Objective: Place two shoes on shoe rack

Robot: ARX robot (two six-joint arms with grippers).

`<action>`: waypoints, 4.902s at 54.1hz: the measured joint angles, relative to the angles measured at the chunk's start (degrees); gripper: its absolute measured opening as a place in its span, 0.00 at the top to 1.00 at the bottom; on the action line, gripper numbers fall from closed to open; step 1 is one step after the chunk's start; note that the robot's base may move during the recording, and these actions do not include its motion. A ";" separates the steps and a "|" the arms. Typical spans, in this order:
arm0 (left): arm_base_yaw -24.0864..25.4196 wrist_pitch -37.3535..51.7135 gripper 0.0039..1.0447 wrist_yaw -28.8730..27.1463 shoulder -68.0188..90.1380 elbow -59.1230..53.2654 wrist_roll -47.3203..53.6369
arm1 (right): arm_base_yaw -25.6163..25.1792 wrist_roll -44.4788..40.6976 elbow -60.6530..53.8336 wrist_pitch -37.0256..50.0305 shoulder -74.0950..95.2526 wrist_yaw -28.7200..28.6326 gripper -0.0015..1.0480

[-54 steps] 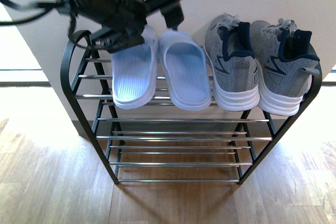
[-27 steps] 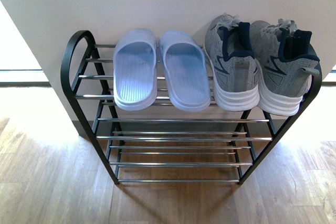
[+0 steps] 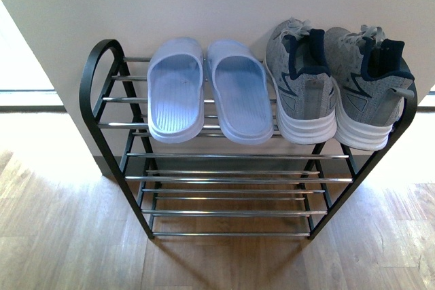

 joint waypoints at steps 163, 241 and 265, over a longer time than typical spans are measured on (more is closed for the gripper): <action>8.09 -8.68 0.09 7.76 -25.90 -16.79 0.79 | 0.00 0.13 0.00 -0.04 -0.02 -0.02 0.09; 8.09 -8.68 0.09 7.76 -25.90 -16.79 0.79 | 0.00 0.13 0.00 -0.04 -0.02 -0.04 0.09; 8.09 -8.68 0.09 7.76 -25.90 -16.79 0.79 | 0.00 0.13 0.00 -0.04 -0.11 -0.02 0.09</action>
